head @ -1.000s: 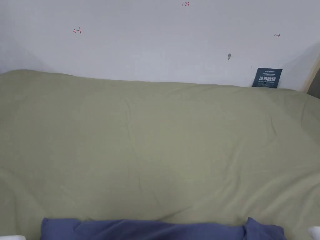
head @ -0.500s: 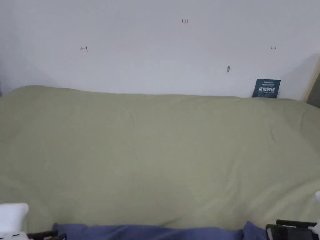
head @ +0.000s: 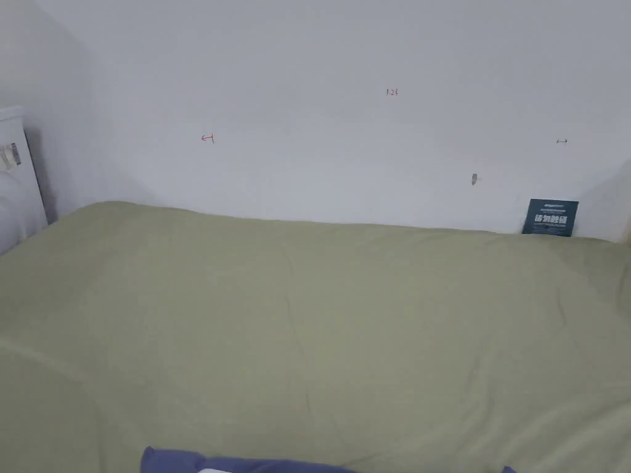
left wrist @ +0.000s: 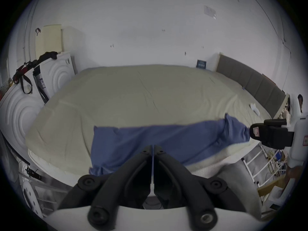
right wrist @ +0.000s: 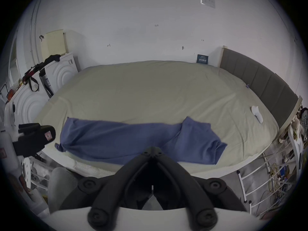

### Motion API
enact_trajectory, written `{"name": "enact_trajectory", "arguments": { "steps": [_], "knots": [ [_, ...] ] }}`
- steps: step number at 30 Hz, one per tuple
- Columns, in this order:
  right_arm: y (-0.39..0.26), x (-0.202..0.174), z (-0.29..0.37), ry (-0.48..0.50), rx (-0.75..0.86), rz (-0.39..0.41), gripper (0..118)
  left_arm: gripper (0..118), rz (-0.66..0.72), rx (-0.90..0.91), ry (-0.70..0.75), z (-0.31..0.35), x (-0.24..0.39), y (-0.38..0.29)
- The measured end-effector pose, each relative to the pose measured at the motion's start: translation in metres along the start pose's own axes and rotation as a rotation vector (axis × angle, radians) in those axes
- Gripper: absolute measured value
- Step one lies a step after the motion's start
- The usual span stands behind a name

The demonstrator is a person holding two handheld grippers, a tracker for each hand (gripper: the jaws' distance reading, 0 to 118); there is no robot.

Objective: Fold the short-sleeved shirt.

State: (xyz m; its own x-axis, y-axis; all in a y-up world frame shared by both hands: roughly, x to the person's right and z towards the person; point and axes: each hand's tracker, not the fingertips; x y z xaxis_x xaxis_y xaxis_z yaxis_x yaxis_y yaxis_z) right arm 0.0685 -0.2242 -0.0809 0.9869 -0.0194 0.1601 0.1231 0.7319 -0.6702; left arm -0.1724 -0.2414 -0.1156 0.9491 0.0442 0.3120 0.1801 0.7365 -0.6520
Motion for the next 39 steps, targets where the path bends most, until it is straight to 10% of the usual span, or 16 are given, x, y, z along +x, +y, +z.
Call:
{"name": "enact_trajectory", "arguments": {
  "steps": [15,23,34,35,36,37,39],
  "knots": [
    [0.036,0.033,-0.002,-0.046,0.024,-0.024,1,3,0.222,-0.04,0.072,-0.012,-0.147,0.056],
    [0.045,0.049,-0.002,0.025,-0.005,-0.086,1,66,0.481,-0.369,-0.351,-0.11,-0.235,0.032],
    [0.053,0.054,-0.001,0.054,-0.004,-0.124,2,66,0.812,-0.333,-0.551,-0.135,-0.242,-0.011],
    [0.053,0.053,-0.002,0.06,-0.007,-0.127,2,59,0.826,-0.347,-0.565,-0.138,-0.241,-0.014],
    [0.052,0.052,-0.003,0.066,-0.011,-0.127,2,21,0.824,-0.344,-0.549,-0.139,-0.239,-0.016],
    [0.051,0.051,-0.003,0.072,-0.013,-0.129,2,8,0.818,-0.351,-0.545,-0.139,-0.236,-0.016],
    [0.05,0.051,-0.004,0.09,-0.021,-0.137,2,7,0.745,-0.371,-0.488,-0.14,-0.226,-0.014]
  ]
}}
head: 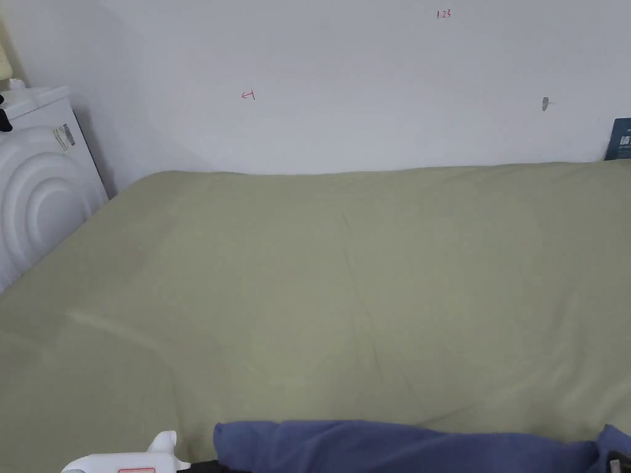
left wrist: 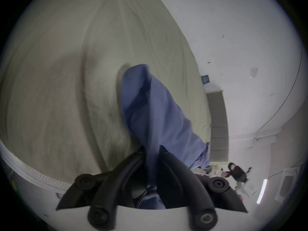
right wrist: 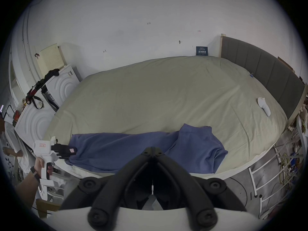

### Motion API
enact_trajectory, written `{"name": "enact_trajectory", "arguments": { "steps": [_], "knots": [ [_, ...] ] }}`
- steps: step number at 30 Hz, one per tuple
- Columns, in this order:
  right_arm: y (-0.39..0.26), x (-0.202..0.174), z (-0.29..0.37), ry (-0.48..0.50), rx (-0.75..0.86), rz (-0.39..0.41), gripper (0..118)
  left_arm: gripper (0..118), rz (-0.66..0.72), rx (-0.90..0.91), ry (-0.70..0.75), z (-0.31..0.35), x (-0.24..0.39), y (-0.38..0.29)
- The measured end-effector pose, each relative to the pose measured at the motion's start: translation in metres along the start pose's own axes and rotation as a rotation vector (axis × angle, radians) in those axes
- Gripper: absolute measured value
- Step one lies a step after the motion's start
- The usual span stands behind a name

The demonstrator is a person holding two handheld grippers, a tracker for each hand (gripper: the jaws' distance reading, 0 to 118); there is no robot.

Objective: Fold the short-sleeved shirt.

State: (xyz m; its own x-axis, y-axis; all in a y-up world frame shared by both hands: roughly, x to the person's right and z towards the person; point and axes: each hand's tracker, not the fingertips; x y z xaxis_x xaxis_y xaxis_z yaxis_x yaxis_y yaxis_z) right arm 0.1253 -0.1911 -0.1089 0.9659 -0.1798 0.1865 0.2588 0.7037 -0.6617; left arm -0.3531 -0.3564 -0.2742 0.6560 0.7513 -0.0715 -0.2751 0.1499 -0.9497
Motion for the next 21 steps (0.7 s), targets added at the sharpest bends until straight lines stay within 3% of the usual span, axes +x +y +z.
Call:
{"name": "enact_trajectory", "arguments": {
  "steps": [6,11,21],
  "knots": [
    [-0.006,0.005,0.012,-0.005,-0.006,-0.006,2,7,-0.107,0.111,0.041,0.024,0.056,-0.011],
    [-0.004,0.012,0.025,-0.01,0.019,-0.023,2,7,-0.286,0.152,0.027,0.029,0.132,-0.025],
    [-0.01,0.035,0.043,-0.029,0.045,-0.062,2,7,-0.362,-0.066,-0.089,-0.094,0.232,-0.065]
  ]
}}
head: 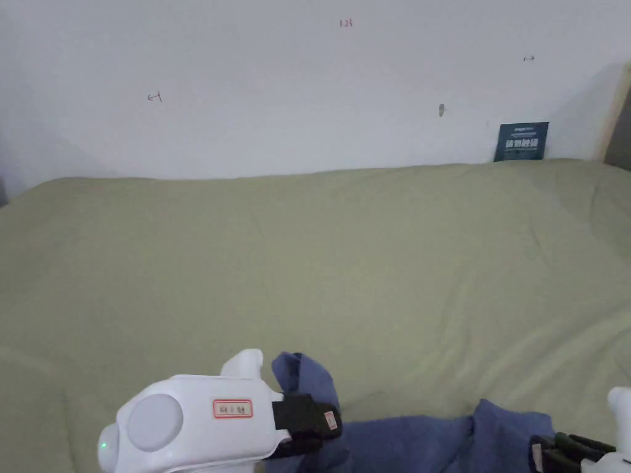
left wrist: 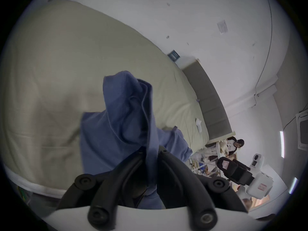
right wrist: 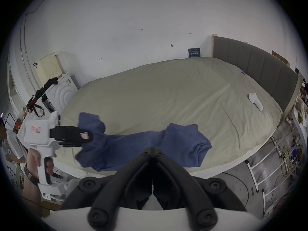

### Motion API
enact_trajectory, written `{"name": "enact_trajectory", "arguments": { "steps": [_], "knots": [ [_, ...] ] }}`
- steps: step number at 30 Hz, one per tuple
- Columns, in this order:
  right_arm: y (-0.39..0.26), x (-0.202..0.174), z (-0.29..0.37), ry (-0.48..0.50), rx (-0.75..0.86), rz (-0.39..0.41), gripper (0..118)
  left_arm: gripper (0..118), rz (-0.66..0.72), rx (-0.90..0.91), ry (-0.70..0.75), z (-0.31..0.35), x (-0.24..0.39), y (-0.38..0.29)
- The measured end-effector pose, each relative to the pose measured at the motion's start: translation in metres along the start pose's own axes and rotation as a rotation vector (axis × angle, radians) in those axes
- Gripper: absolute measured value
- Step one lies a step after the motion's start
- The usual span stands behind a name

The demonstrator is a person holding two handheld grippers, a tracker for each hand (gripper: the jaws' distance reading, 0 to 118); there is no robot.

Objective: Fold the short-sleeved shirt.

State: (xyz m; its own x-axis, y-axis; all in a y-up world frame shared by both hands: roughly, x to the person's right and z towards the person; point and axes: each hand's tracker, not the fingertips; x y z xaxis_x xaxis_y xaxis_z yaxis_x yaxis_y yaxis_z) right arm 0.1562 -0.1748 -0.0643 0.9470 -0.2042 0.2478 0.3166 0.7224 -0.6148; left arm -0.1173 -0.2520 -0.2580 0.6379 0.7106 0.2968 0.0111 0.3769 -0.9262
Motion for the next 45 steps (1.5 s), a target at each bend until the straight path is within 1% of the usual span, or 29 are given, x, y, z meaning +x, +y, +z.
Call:
{"name": "enact_trajectory", "arguments": {
  "steps": [2,3,4,5,6,7,8,9,11,13,14,15,16,17,19,22,25,26,31,33,34,36,38,40,42,43,45],
  "knots": [
    [-0.003,0.006,0.001,-0.012,-0.007,-0.01,2,7,0.015,-0.016,0.012,-0.024,0.006,-0.002],
    [-0.006,0.01,0.002,-0.018,-0.01,-0.014,2,9,0.016,-0.026,0.001,-0.033,0.006,-0.003],
    [-0.007,0.013,0.002,-0.026,-0.016,-0.019,2,14,0.033,-0.032,-0.001,-0.044,0.004,-0.003],
    [-0.009,0.016,0.002,-0.03,-0.024,-0.022,2,22,0.039,-0.037,-0.001,-0.052,0.002,-0.004],
    [-0.01,0.019,0.001,-0.033,-0.03,-0.027,2,37,0.051,-0.044,0.015,-0.061,0.0,-0.004],
    [-0.011,0.022,0.001,-0.038,-0.036,-0.031,2,40,0.067,-0.045,0.032,-0.065,-0.004,-0.005],
    [-0.012,0.023,0.001,-0.042,-0.04,-0.032,2,43,0.066,-0.052,0.04,-0.067,-0.006,-0.004],
    [-0.012,0.025,0.002,-0.044,-0.041,-0.031,2,44,0.092,-0.027,0.081,-0.063,-0.006,-0.006],
    [-0.012,0.026,0.004,-0.045,-0.037,-0.028,2,44,0.089,-0.014,0.046,-0.05,-0.008,-0.006],
    [-0.012,0.026,0.004,-0.047,-0.032,-0.026,2,44,0.089,0.059,-0.004,-0.028,-0.009,-0.007],
    [-0.011,0.026,0.003,-0.047,-0.031,-0.026,2,43,0.1,0.101,-0.046,-0.02,-0.011,-0.008],
    [-0.011,0.025,0.003,-0.044,-0.029,-0.027,2,32,0.096,0.146,-0.079,-0.012,-0.015,-0.008],
    [-0.011,0.024,0.002,-0.04,-0.03,-0.024,2,9,0.085,0.161,-0.082,-0.008,-0.019,-0.008],
    [-0.011,0.022,0.002,-0.036,-0.032,-0.019,2,0,0.087,0.167,-0.011,-0.007,-0.021,-0.01],
    [-0.012,0.018,0.004,-0.028,-0.034,-0.005,2,0,0.033,0.155,0.056,-0.008,-0.027,-0.011],
    [-0.014,0.014,0.009,-0.011,-0.028,0.0,2,0,0.097,0.133,0.005,-0.021,-0.036,-0.019],
    [-0.015,0.012,0.013,-0.007,-0.018,0.009,2,0,0.1,0.116,-0.042,-0.044,-0.036,-0.029],
    [-0.015,0.012,0.015,-0.009,-0.014,0.011,2,0,0.095,0.104,-0.061,-0.054,-0.034,-0.032],
    [-0.015,0.013,0.02,-0.014,-0.002,0.014,2,0,0.046,0.032,-0.064,-0.105,-0.018,-0.054],
    [-0.015,0.015,0.021,-0.019,-0.002,0.009,2,0,0.036,-0.019,-0.072,-0.119,-0.009,-0.066],
    [-0.015,0.015,0.021,-0.022,-0.002,0.007,2,0,0.011,-0.06,-0.091,-0.126,-0.004,-0.073],
    [-0.015,0.016,0.021,-0.026,-0.003,0.007,2,0,-0.04,-0.095,-0.073,-0.136,0.004,-0.086],
    [-0.015,0.016,0.02,-0.027,-0.004,0.007,2,0,-0.034,-0.112,-0.091,-0.143,0.005,-0.092],
    [-0.016,0.014,0.02,-0.024,-0.006,0.008,2,0,-0.006,-0.087,-0.093,-0.136,0.005,-0.093],
    [-0.016,0.012,0.02,-0.021,-0.007,0.012,2,0,0.013,-0.018,-0.132,-0.112,0.006,-0.085],
    [-0.016,0.011,0.019,-0.017,-0.009,0.016,2,0,0.003,0.012,-0.136,-0.095,0.008,-0.077],
    [-0.015,0.007,0.015,-0.013,-0.015,0.027,2,0,-0.087,0.076,-0.081,-0.056,0.01,-0.061]
  ]
}}
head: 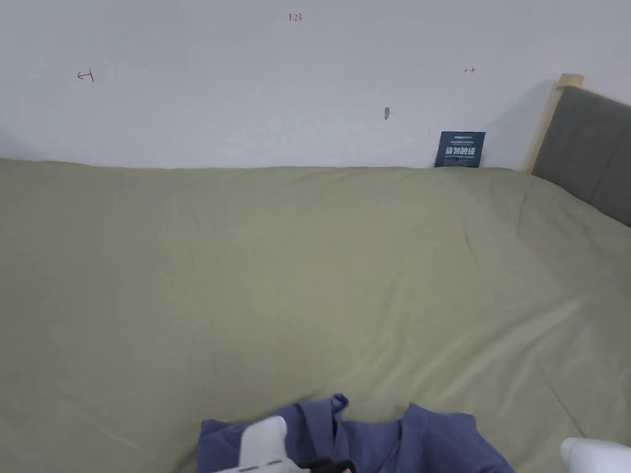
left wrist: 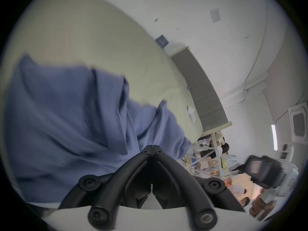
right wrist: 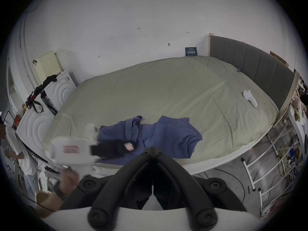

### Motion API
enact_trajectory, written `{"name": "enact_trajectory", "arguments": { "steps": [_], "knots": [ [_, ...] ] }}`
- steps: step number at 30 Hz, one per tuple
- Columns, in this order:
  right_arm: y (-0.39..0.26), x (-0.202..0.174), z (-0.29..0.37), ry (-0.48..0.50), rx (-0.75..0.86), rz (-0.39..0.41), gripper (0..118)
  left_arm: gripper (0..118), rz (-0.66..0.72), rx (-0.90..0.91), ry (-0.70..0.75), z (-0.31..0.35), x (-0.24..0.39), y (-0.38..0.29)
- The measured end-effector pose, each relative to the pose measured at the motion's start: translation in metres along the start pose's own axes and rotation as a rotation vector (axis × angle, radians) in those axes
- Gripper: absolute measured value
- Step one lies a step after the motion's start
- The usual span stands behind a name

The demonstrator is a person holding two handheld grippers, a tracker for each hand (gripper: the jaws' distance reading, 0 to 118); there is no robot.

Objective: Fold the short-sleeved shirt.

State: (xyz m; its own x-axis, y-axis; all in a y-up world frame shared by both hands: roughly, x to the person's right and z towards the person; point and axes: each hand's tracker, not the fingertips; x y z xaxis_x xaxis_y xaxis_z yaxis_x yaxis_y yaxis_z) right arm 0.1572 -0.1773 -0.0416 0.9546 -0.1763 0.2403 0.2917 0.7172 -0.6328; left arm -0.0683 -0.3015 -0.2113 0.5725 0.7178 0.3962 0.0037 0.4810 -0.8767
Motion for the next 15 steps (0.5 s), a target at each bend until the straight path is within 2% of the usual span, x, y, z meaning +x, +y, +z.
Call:
{"name": "enact_trajectory", "arguments": {
  "steps": [3,5,6,9,11,13,15],
  "knots": [
    [0.002,-0.005,-0.008,0.014,-0.006,0.021,2,0,-0.124,0.048,0.206,0.046,-0.01,0.024],
    [0.004,-0.009,-0.013,0.022,-0.012,0.029,2,0,-0.115,-0.001,0.25,0.066,-0.034,0.035],
    [0.005,-0.011,-0.014,0.03,-0.014,0.034,2,14,-0.059,-0.031,0.233,0.072,-0.049,0.038],
    [0.007,-0.015,-0.013,0.049,-0.014,0.042,2,90,0.076,-0.075,0.174,0.087,-0.091,0.037],
    [0.007,-0.017,-0.012,0.066,-0.011,0.049,2,93,0.127,-0.083,0.078,0.091,-0.113,0.035],
    [0.008,-0.018,-0.01,0.073,-0.008,0.049,2,93,0.214,-0.11,0.072,0.088,-0.123,0.034],
    [0.007,-0.018,-0.01,0.072,-0.007,0.047,2,93,0.215,-0.105,0.082,0.084,-0.131,0.032]
  ]
}}
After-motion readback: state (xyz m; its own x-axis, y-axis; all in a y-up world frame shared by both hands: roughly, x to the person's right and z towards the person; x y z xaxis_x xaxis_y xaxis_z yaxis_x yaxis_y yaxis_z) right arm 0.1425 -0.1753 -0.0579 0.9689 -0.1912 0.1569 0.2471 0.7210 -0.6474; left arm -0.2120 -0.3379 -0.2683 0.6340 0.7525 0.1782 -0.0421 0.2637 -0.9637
